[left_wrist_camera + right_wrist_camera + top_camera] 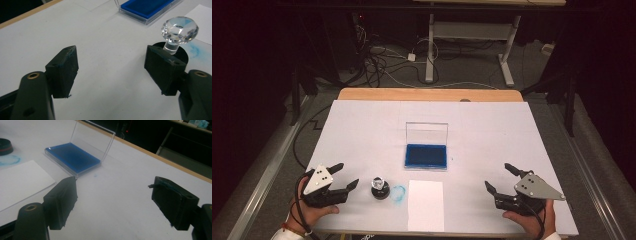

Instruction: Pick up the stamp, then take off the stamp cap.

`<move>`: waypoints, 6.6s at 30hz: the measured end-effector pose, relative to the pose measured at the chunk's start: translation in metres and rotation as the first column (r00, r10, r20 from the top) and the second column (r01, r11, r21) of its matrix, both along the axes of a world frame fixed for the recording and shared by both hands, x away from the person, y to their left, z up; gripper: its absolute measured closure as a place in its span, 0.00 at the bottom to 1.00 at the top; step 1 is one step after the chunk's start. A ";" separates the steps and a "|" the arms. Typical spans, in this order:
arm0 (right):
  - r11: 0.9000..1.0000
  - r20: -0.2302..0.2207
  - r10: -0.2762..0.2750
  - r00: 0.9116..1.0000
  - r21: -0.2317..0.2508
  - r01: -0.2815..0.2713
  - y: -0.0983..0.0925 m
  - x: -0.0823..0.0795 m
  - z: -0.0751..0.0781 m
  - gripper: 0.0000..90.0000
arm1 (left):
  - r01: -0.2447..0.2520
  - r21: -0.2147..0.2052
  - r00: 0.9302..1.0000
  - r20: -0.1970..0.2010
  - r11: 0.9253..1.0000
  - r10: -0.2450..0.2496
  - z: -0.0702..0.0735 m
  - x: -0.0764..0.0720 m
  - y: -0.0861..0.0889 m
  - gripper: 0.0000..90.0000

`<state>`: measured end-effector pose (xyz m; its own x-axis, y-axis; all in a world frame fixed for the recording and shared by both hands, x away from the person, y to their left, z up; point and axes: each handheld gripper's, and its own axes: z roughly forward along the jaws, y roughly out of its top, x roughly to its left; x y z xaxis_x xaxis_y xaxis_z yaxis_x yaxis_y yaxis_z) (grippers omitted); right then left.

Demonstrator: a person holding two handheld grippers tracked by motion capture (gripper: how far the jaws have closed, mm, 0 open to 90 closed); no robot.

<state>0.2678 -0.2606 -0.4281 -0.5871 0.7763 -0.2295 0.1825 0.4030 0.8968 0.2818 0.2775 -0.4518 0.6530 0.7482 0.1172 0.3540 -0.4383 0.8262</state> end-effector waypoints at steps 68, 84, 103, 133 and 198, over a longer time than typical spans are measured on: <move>0.991 -0.053 0.066 0.996 -0.113 -0.071 0.020 0.007 -0.009 0.28 | 0.320 0.177 0.918 -0.303 0.931 -0.258 0.020 0.029 -0.087 0.60; 0.992 -0.047 0.071 0.996 -0.103 -0.075 0.018 0.007 -0.008 0.28 | 0.286 0.168 0.939 -0.246 0.943 -0.241 0.025 0.026 -0.080 0.61; 0.993 -0.033 0.056 0.998 -0.101 -0.059 0.014 0.010 -0.007 0.27 | 0.242 0.111 0.959 -0.181 0.964 -0.220 0.036 0.032 -0.068 0.61; 0.992 -0.023 0.073 0.997 -0.100 -0.075 0.017 0.009 -0.007 0.29 | 0.229 0.082 0.968 -0.121 0.970 -0.218 0.056 0.037 -0.063 0.60; 0.957 -0.136 0.275 0.952 -0.056 -0.285 0.097 0.042 -0.005 0.23 | 0.386 -0.085 0.920 -0.041 0.919 -0.390 0.078 0.064 -0.143 0.61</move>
